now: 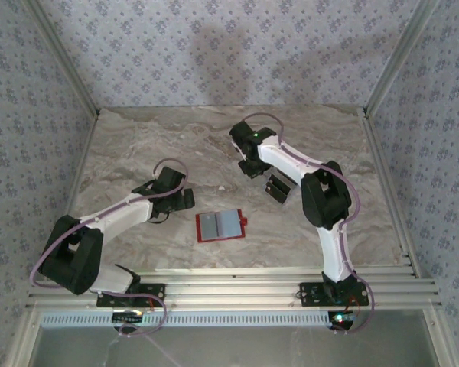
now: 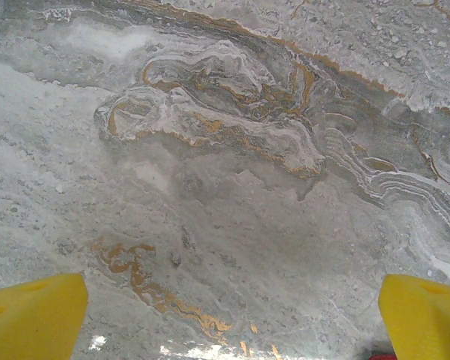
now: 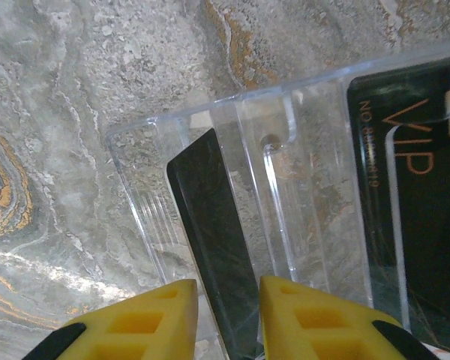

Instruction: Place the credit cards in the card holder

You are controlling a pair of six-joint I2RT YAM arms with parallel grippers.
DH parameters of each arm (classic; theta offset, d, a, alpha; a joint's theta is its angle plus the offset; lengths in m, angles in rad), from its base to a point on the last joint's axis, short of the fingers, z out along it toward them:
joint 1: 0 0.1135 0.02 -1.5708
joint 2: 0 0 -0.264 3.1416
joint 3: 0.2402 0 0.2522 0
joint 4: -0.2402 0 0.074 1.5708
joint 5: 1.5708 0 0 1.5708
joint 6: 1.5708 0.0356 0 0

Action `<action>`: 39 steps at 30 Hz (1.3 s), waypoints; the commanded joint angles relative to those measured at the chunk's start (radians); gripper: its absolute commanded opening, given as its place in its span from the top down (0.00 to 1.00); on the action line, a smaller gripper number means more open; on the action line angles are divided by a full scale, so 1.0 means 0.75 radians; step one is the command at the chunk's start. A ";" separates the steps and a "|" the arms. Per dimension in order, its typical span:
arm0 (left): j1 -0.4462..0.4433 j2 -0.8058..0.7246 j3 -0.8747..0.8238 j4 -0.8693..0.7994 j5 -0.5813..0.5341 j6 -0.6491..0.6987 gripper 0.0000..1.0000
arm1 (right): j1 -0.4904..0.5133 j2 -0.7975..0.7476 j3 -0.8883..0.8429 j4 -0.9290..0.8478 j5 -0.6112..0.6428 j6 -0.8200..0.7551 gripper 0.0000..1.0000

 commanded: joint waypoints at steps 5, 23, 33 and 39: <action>0.004 -0.026 -0.008 0.028 0.026 -0.011 0.00 | -0.006 0.031 0.055 -0.054 0.008 -0.028 0.76; 0.004 -0.023 0.007 0.033 0.043 0.003 0.00 | -0.024 0.001 0.153 -0.108 -0.085 -0.043 1.00; 0.003 -0.051 0.030 -0.005 0.055 0.032 0.00 | 0.022 -0.193 0.216 -0.120 -0.135 0.008 1.00; -0.034 -0.077 0.019 -0.052 0.083 0.060 0.00 | 0.071 -0.383 0.033 -0.010 -0.304 0.133 1.00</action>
